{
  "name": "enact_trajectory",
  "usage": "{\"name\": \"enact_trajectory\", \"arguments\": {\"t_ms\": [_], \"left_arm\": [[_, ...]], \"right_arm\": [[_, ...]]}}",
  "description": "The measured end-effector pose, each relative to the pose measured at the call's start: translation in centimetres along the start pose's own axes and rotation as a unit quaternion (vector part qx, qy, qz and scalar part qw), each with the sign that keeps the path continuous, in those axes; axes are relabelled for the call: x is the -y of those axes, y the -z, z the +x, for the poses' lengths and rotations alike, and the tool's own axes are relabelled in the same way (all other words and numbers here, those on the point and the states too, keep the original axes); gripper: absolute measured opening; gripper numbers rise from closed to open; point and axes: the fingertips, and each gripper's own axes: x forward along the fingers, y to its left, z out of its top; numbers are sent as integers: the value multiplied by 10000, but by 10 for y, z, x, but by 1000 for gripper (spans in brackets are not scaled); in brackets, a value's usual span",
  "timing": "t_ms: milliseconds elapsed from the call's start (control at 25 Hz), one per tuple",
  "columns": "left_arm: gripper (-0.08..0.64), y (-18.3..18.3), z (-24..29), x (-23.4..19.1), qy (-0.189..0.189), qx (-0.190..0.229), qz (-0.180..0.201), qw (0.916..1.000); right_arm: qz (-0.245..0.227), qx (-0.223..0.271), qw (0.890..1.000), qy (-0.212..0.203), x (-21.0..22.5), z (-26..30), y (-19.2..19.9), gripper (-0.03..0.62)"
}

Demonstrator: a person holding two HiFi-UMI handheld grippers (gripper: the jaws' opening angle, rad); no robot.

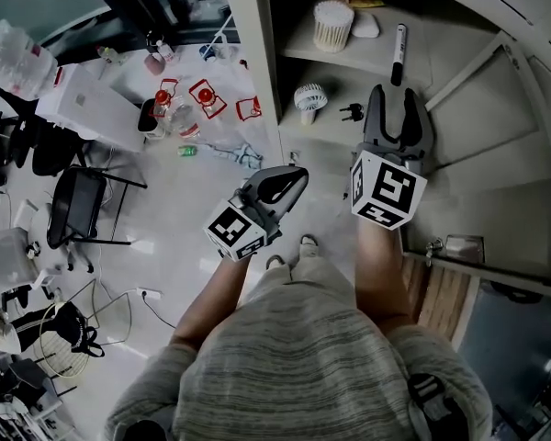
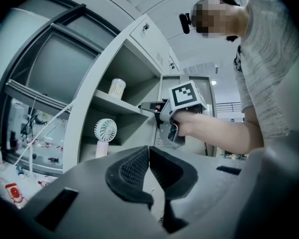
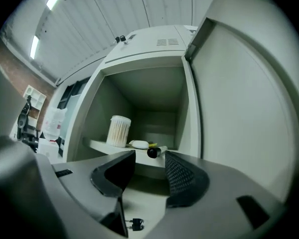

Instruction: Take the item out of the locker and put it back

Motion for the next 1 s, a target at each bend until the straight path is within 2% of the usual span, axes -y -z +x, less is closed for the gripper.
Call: {"name": "enact_trajectory", "arguments": {"t_ms": [320, 600, 680, 1000], "left_arm": [[9, 1, 1, 8, 119, -45, 22, 9999], [9, 4, -7, 6, 52, -91, -3, 9999], [9, 3, -8, 6, 39, -86, -11, 10000], [9, 0, -9, 7, 95, -47, 48, 9999]], "right_arm": [[-87, -146, 9991, 385, 0, 17, 1, 182], [-137, -109, 9980, 615, 4, 26, -2, 98], [-133, -109, 9978, 635, 6, 26, -2, 92], [-175, 283, 9971, 690, 8, 16, -16, 82]]}}
